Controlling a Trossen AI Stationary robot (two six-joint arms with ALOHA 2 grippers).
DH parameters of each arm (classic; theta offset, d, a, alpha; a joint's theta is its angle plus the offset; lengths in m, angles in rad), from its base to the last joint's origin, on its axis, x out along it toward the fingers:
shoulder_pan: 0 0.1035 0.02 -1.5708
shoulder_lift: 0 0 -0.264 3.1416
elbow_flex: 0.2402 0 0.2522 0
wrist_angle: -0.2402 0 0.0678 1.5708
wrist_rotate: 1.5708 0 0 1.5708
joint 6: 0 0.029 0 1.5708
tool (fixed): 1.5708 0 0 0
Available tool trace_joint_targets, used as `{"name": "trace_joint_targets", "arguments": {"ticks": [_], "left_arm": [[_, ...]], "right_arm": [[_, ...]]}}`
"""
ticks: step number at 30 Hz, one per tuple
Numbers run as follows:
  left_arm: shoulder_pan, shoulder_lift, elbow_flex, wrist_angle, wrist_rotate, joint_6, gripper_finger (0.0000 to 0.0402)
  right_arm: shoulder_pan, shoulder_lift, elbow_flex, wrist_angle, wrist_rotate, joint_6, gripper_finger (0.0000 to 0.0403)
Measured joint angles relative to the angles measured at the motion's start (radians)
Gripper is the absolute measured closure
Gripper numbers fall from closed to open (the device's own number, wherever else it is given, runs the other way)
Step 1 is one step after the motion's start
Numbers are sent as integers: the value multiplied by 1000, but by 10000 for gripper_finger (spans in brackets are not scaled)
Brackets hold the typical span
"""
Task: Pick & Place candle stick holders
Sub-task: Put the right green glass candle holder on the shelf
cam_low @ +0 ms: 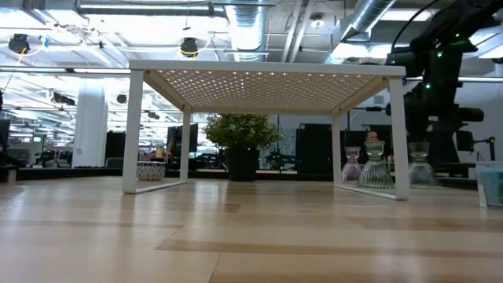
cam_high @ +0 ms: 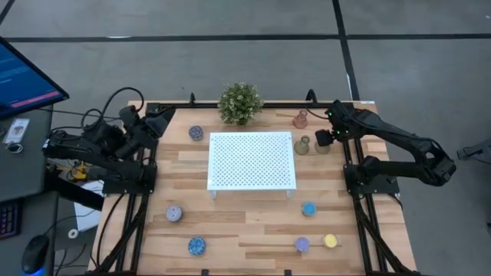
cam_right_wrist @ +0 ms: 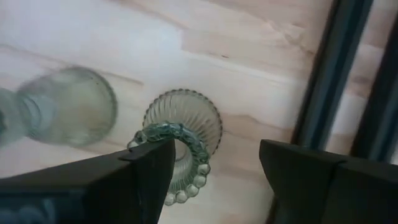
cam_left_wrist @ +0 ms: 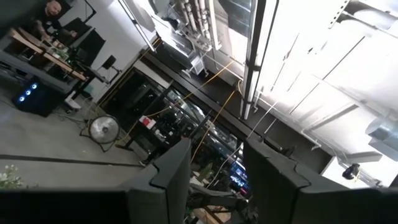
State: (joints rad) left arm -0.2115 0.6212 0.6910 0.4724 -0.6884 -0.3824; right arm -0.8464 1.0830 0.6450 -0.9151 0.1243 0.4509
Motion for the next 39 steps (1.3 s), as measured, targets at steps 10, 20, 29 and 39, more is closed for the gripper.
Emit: {"name": "trace_joint_targets", "arguments": {"ticks": [10, 20, 29, 39], "left_arm": [[0, 1, 0, 3, 0, 7, 255], [0, 1, 0, 3, 8, 8, 255], [0, 1, -1, -1, 8, 12, 255], [0, 0, -1, -1, 8, 12, 255]], "right_arm": [[0, 18, 4, 31, 10, 19, 353], [0, 15, 27, -2, 15, 33, 373], [0, 13, 303, -213, 119, -17, 388], [178, 104, 777, -346, 99, -17, 388]]}}
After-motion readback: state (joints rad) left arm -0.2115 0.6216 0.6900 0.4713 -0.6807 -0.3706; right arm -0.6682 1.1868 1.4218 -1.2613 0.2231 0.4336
